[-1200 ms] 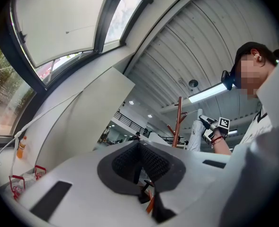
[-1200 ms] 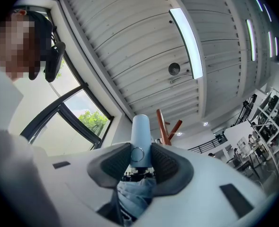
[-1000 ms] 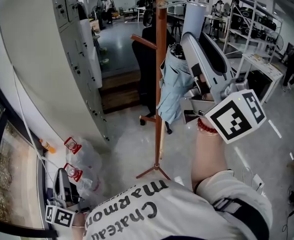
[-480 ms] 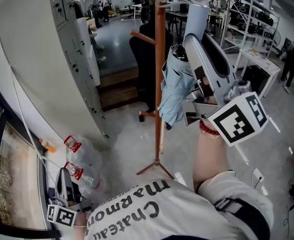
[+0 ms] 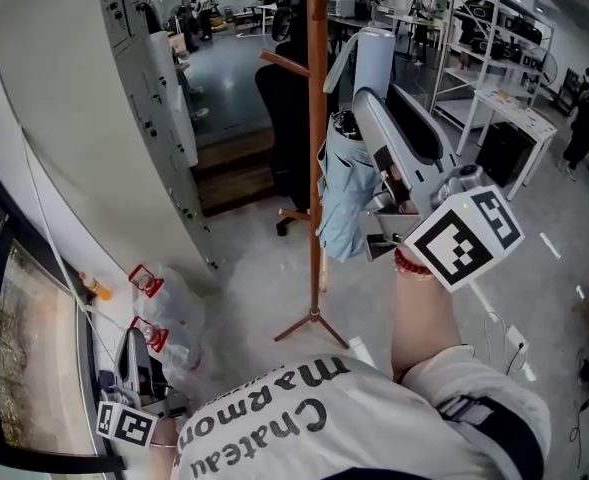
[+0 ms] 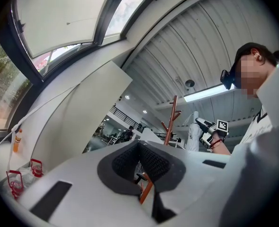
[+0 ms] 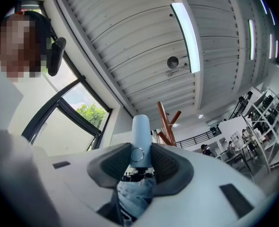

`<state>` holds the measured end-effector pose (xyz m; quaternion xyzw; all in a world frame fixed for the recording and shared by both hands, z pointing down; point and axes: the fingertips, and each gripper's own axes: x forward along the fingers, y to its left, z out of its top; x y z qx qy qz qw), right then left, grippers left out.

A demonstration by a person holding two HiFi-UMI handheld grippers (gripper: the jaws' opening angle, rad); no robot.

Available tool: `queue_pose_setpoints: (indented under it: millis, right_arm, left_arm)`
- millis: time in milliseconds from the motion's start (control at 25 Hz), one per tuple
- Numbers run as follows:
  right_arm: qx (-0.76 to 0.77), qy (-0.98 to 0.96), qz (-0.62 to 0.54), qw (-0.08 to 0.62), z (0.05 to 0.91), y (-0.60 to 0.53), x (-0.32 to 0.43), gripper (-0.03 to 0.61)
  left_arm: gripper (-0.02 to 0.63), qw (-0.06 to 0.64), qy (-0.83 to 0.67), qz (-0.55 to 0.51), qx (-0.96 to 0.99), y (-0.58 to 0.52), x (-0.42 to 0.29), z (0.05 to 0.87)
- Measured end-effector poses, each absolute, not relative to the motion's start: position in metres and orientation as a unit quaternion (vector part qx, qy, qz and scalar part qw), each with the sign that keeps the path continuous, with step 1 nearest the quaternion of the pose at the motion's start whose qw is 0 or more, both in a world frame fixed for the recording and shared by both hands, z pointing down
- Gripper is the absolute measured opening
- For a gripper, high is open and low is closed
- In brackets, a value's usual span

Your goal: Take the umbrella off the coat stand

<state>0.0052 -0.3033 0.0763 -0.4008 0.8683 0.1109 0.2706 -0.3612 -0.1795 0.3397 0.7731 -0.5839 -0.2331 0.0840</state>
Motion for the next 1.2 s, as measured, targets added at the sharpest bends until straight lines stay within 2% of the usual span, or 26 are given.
queue_pose_setpoints:
  millis: [360,600,960,1200]
  right_arm:
    - [-0.380,0.887,0.064,0.253,0.152,-0.256,-0.032,0.149]
    - [-0.372,0.896,0.047,0.238,0.157,-0.259,-0.032,0.149]
    - [-0.346,0.913,0.031,0.215,0.187,-0.242,-0.037,0.149]
    - [-0.331,0.922,0.036,0.199,0.228,-0.213,-0.032,0.149]
  left_arm:
    - [0.023,0.096,-0.548,-0.215,0.803,-0.152,-0.353,0.377]
    - [0.025,0.109,-0.525,-0.198,0.820,-0.167,-0.320,0.352]
    - [0.025,0.086,-0.491,-0.196,0.845,-0.173,-0.281,0.313]
    - [0.025,0.045,-0.461,-0.197,0.864,-0.160,-0.248,0.299]
